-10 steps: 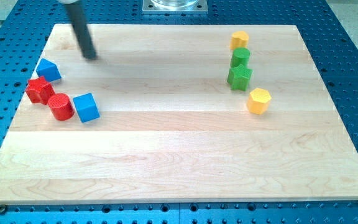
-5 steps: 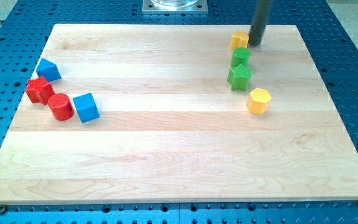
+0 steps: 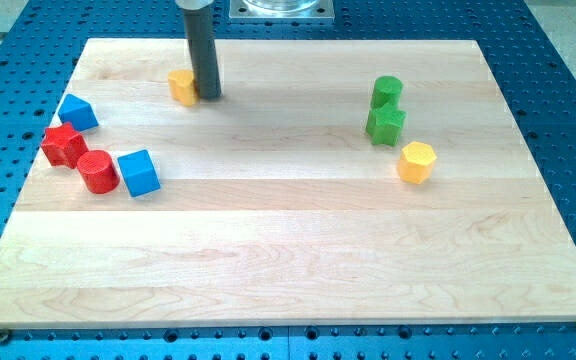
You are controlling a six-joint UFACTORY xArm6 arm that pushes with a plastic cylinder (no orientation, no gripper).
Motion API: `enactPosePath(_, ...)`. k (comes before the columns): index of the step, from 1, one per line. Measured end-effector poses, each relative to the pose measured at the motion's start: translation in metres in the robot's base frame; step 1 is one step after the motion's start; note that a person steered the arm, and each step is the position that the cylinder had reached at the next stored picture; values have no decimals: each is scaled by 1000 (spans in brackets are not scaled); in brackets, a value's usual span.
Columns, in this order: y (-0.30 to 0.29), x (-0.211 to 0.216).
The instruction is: Move the yellow heart diagonal to the blue triangle
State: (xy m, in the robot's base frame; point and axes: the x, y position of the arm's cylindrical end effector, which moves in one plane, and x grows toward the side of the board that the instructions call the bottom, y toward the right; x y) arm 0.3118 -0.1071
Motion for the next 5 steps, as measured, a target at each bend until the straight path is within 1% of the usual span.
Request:
enactPosePath(1, 3, 10)
enactPosePath(2, 0, 10)
enactPosePath(3, -22, 10)
enactPosePath(5, -22, 12)
